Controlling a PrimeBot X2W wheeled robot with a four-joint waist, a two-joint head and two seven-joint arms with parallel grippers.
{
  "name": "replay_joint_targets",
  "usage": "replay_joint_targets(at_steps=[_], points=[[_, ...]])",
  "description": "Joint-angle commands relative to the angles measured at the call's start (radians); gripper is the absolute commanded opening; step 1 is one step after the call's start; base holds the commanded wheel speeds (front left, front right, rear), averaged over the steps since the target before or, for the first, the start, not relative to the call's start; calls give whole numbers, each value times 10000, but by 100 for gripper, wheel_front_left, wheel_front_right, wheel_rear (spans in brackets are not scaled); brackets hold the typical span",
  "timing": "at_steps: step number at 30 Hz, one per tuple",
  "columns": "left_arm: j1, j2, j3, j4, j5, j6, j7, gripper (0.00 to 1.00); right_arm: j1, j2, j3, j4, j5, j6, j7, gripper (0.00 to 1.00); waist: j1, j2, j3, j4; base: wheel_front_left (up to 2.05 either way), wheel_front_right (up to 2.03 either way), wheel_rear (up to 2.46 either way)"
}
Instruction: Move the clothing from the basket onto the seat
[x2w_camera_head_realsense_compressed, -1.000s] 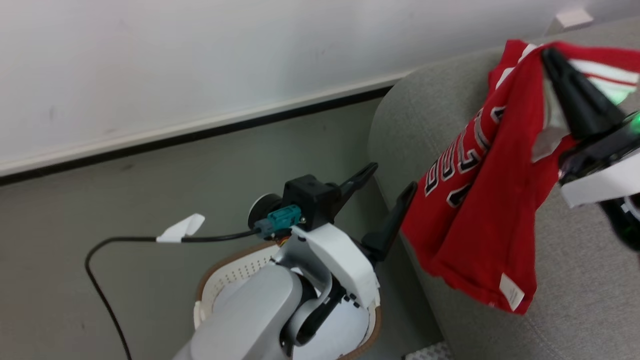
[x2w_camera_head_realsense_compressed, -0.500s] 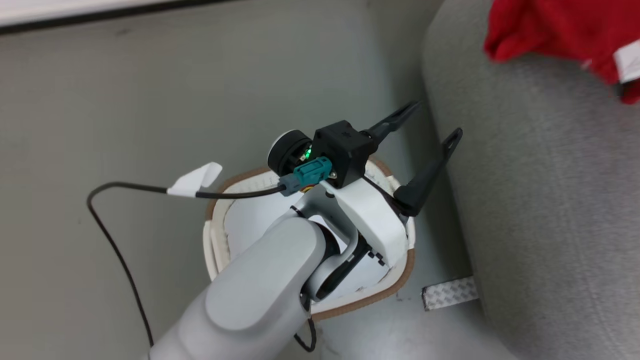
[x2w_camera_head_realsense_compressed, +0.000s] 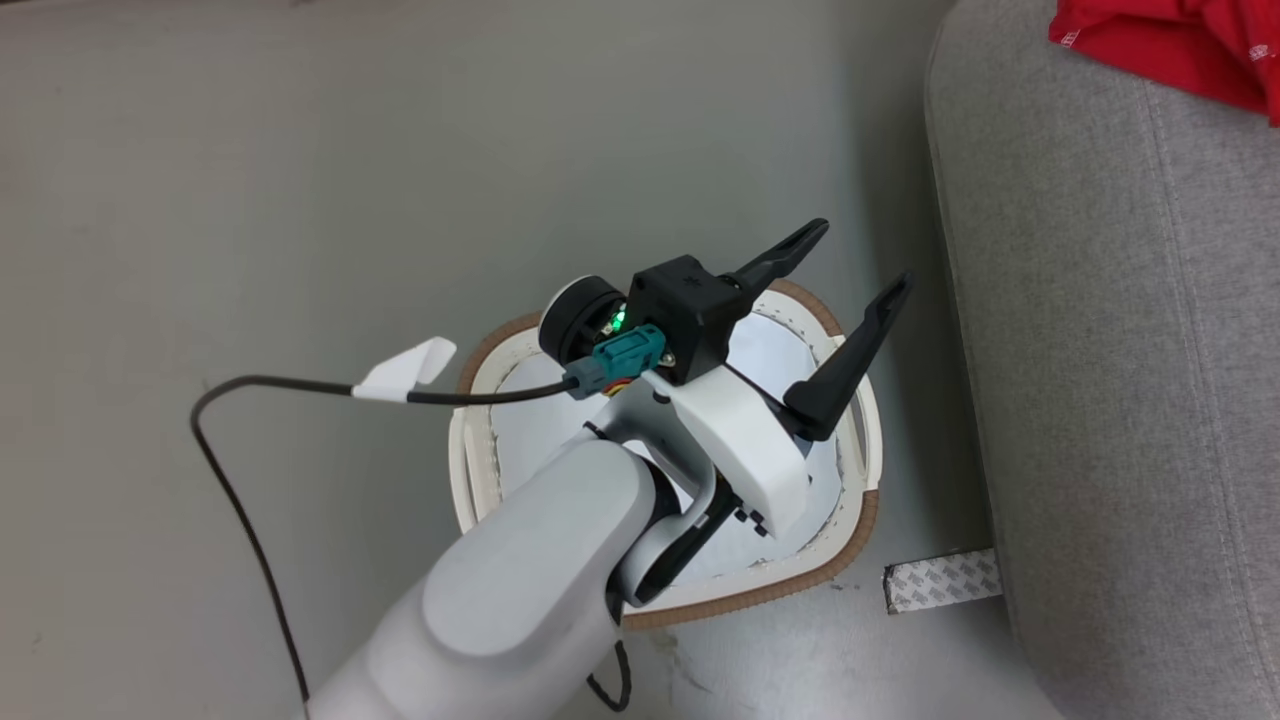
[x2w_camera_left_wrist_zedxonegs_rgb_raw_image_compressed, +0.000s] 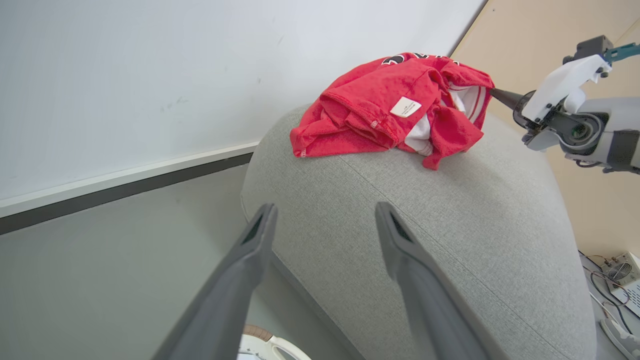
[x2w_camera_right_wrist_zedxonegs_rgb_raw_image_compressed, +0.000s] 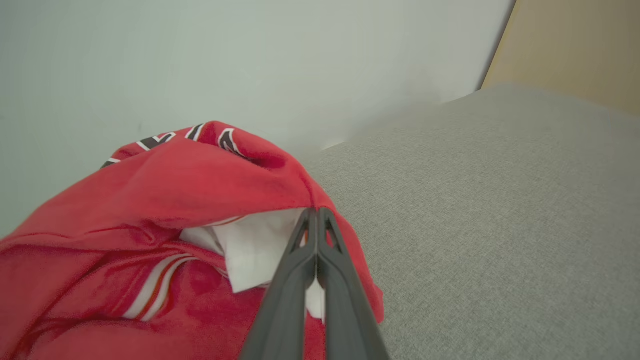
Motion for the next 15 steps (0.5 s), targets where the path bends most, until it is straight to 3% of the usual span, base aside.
replay_joint_targets(at_steps=[1,2,3,8,15], points=[[74,54,27,46,-75,45,-107,100,261,66,-263,89,-183,-23,-28,5,-2,0,-72,-26,0,0,0],[116,73,33,86,-101,33,-135,100,468,220,-330,153,-304,-23,-27,33,-2,0,-145,-44,0,0,0],[157,91,41,122,-107,40,-173,100,603,324,-425,187,-360,-23,-17,98,-2,0,-225,-68,0,0,0],[396,197,141,278,-169,122,-481,100,1326,648,-1083,-535,-1022,-23,-18,100,-2,0,-732,-167,0,0,0],[920,411,493,591,-497,293,-1049,100,3334,1273,-2629,-3146,-2625,-23,-18,100,-2,0,-1727,-92,0,0,0]])
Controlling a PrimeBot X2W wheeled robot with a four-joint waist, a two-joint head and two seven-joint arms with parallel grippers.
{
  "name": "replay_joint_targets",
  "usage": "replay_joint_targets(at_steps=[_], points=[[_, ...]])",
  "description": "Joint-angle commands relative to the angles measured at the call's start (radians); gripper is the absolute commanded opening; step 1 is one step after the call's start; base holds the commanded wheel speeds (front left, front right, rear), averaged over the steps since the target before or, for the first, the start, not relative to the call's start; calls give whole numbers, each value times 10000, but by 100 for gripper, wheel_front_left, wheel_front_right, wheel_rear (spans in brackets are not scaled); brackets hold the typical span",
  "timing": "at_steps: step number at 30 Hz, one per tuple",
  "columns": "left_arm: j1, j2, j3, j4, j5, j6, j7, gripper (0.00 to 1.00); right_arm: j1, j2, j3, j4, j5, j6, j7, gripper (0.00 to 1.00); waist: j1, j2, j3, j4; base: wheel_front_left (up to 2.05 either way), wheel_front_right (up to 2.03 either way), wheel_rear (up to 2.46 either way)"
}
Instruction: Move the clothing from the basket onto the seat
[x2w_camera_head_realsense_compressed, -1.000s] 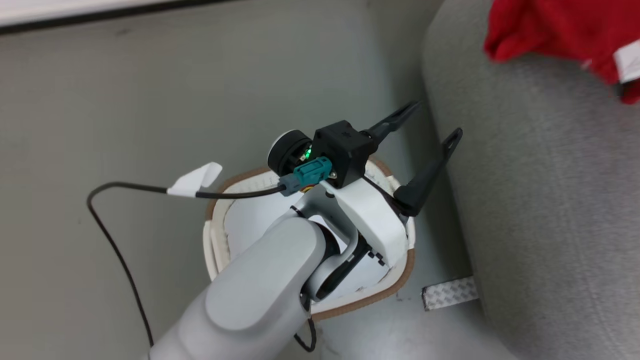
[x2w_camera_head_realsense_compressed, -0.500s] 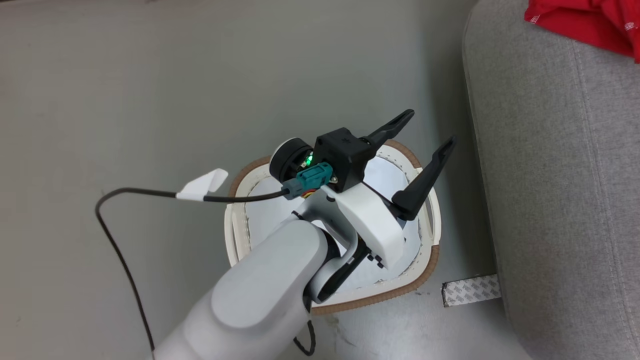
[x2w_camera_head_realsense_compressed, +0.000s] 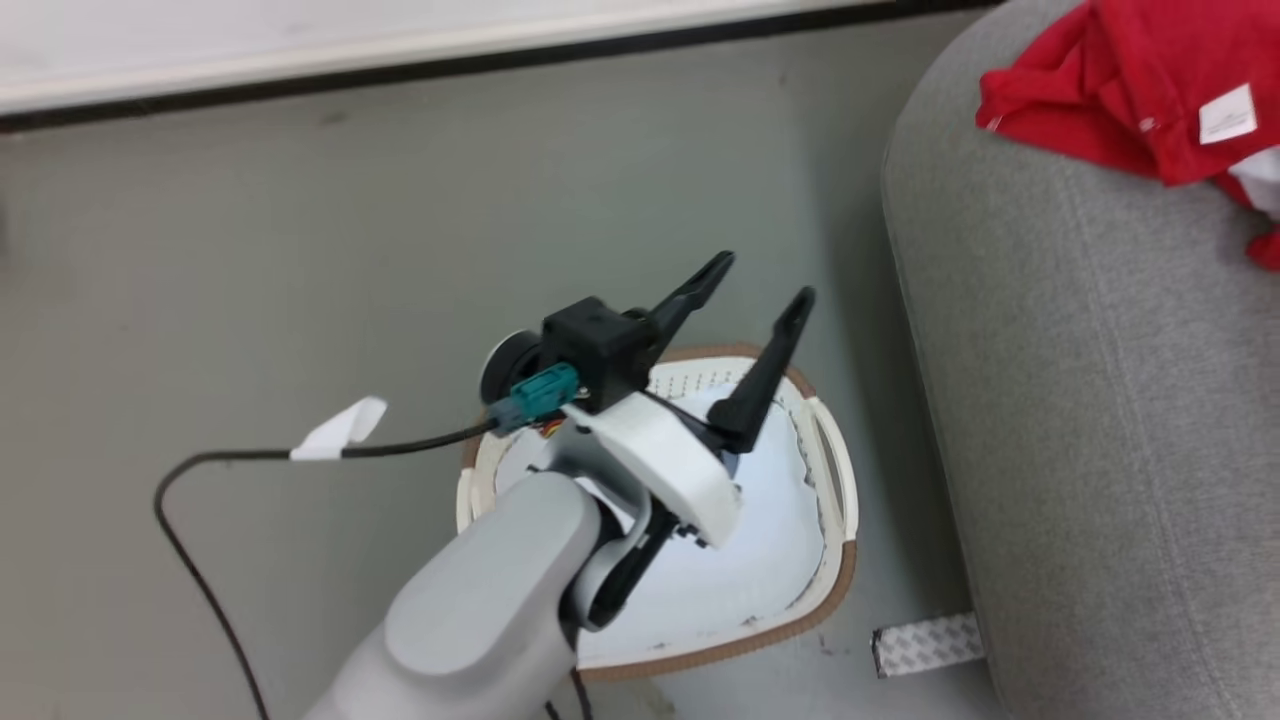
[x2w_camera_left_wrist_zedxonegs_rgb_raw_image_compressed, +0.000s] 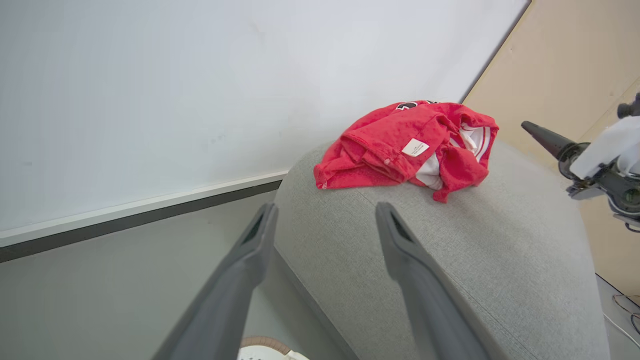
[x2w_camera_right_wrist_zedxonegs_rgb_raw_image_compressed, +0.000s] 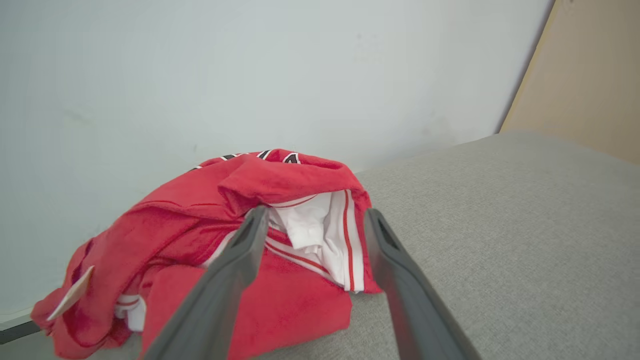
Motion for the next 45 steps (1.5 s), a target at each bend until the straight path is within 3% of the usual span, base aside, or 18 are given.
replay_joint_targets(at_steps=[1,7,11,16,24,28,36,45], points=[[251,190,134,102,-167,73,-203,100,660,229,-508,-738,-490,-23,-4,100,-1,-1,-548,80,0,0,0],[1086,440,541,502,-369,297,-853,100,3074,1677,-1979,-3717,-2037,-23,-3,100,-1,-1,-1742,449,0,0,0],[1738,725,860,673,-425,483,-1118,100,4362,2618,-2328,-5307,-2650,-23,-5,100,-1,-1,-2385,664,0,0,0],[2649,993,1398,754,-391,739,-1273,100,5625,3383,-2026,-6440,-3110,-23,-4,100,-1,-1,-3187,909,0,0,0],[4467,998,2887,206,168,1098,-1283,100,7127,3909,-847,-6928,-3443,-23,-4,100,-1,-1,-4389,1265,0,0,0],[5063,885,3507,30,465,1040,-1278,100,7559,3982,-580,-7035,-3638,-23,-4,100,-1,-1,-4673,1414,0,0,0],[6415,608,4982,-187,1616,540,-1280,100,8466,4395,-45,-6966,-3919,-23,-4,100,-1,-1,-5034,1522,0,0,0],[7045,234,5821,-241,2421,-50,-1281,100,8727,4498,155,-6535,-3853,-23,-4,100,-1,-1,-5150,1399,0,0,0]])
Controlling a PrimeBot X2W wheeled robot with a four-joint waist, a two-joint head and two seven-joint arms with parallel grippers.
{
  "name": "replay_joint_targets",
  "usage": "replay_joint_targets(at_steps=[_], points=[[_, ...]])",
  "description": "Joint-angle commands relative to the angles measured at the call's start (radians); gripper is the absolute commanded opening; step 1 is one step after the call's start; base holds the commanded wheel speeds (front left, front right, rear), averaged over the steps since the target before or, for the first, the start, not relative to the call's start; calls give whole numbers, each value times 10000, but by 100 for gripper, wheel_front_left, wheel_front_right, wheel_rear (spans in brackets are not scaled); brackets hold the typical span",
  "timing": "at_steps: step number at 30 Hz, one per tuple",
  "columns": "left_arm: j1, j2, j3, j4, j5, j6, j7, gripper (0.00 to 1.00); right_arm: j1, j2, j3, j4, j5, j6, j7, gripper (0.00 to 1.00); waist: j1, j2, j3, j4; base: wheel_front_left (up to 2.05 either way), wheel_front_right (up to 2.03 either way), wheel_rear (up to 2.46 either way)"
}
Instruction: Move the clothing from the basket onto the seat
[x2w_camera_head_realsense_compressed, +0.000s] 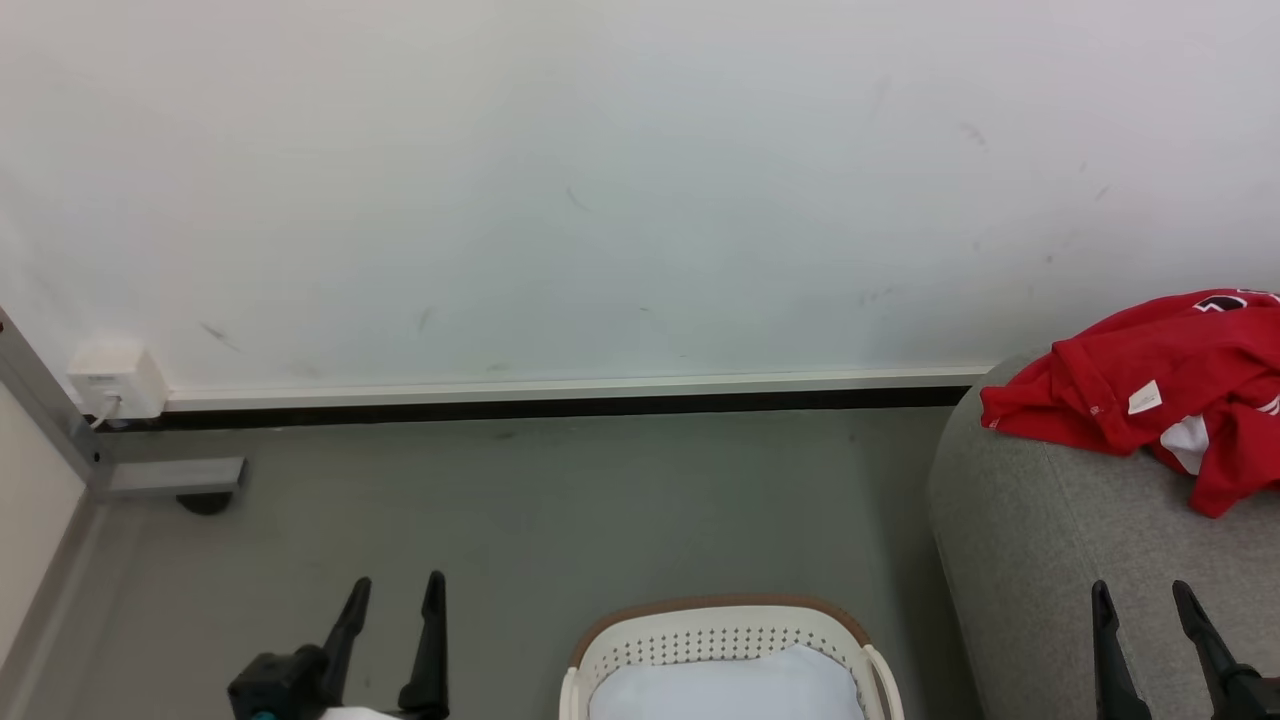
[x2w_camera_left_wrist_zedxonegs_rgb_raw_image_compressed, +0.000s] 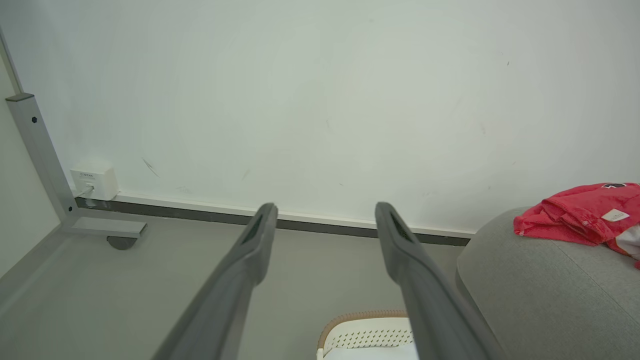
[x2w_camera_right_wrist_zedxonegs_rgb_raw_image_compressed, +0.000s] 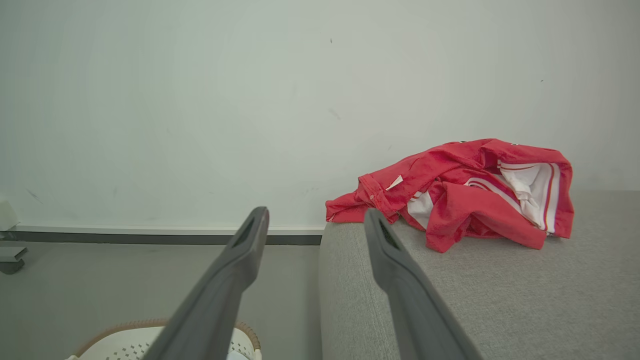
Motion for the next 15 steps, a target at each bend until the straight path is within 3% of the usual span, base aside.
replay_joint_targets(at_steps=[1,15], points=[[114,-30,128,-8,182,-85,-6,100,137,6,4,61,4,-23,0,100,2,-1,-6,-5,0,0,0],[-18,-459,771,193,882,-742,-7,100,-108,9,371,374,267,-23,0,100,2,-1,27,37,0,0,0]])
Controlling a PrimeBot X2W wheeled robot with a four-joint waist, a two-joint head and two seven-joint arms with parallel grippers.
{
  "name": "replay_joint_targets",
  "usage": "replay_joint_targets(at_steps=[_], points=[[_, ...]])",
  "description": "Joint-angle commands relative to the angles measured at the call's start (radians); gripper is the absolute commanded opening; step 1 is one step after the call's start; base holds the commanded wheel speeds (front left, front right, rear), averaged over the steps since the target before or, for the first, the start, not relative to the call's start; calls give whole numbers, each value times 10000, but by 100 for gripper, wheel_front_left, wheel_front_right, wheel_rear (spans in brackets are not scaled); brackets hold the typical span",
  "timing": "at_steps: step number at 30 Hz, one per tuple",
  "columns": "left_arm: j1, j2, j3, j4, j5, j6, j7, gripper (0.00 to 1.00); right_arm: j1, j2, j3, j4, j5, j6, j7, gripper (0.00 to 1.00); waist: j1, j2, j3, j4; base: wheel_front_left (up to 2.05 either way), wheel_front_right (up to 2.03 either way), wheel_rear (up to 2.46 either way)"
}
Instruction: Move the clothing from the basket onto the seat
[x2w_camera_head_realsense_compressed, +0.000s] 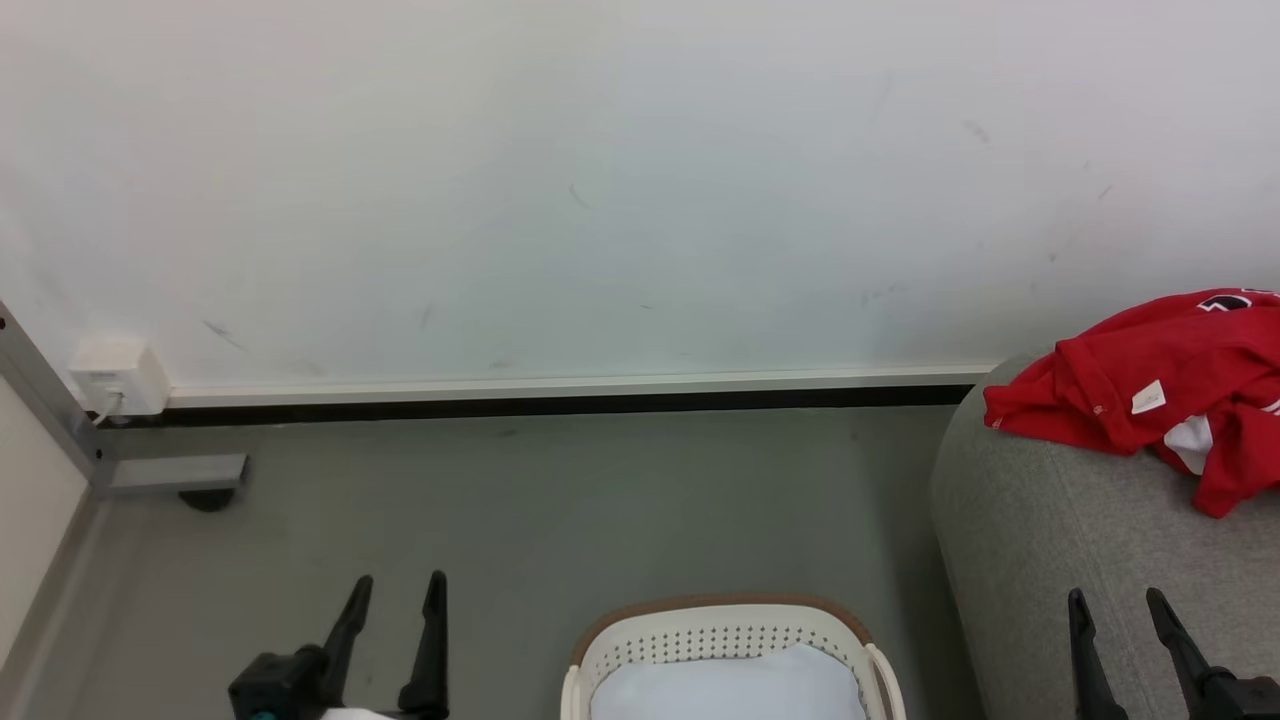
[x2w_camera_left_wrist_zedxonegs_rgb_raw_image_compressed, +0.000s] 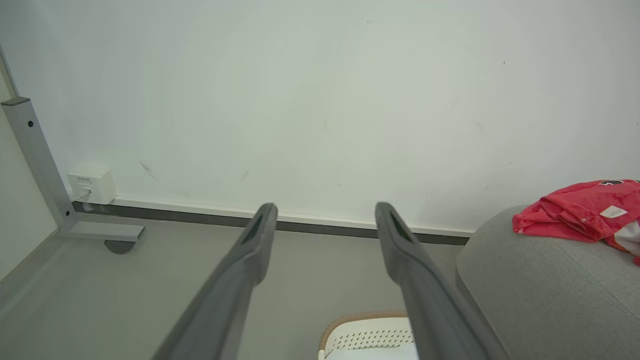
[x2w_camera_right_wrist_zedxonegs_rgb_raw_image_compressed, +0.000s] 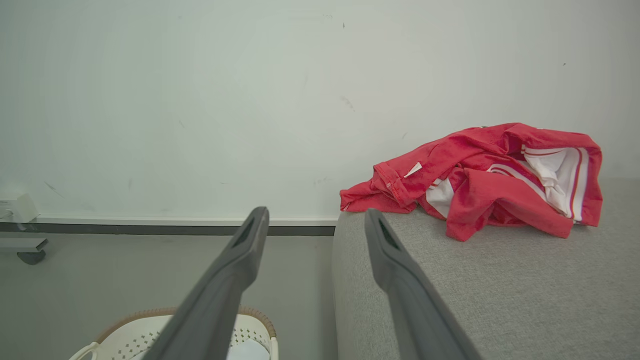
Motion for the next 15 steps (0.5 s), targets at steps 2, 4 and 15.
replay_joint_targets(at_steps=[2,4,15], points=[[-33,-40,95,67,190,-62,-7,100,-47,-6,21,23,48,-23,0,100,0,0,-10,5,0,0,0],[-43,-56,141,97,218,-126,-7,100,-40,-5,34,36,60,-23,0,100,0,0,-18,5,0,0,0],[226,-170,185,562,186,-192,38,0,163,92,55,410,117,2,31,0,0,0,-49,-16,0,0,0]])
